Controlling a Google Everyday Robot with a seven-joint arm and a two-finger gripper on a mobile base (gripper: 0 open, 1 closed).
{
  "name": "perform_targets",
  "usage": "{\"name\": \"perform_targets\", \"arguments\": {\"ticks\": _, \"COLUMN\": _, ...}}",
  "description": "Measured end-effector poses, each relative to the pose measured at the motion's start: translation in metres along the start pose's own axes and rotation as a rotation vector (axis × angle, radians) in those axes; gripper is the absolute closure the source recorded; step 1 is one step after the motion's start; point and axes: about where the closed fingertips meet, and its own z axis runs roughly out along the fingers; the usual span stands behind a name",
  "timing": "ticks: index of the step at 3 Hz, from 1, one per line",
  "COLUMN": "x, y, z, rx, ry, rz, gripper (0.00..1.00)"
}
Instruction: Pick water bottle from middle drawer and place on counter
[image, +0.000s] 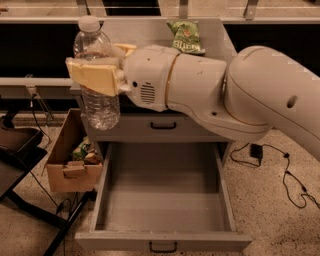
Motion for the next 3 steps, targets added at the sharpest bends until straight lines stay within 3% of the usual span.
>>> {"name": "perform_targets", "arguments": {"ticks": 2, "x": -0.005, "y": -0.010, "z": 0.011, "rx": 0.006, "ry": -0.014, "rz": 0.005, "gripper": 1.00}}
{"name": "perform_targets", "arguments": {"ticks": 3, "x": -0.026, "y": -0.047, "z": 0.024, "rx": 0.075, "ry": -0.025, "rz": -0.006, "gripper": 1.00}}
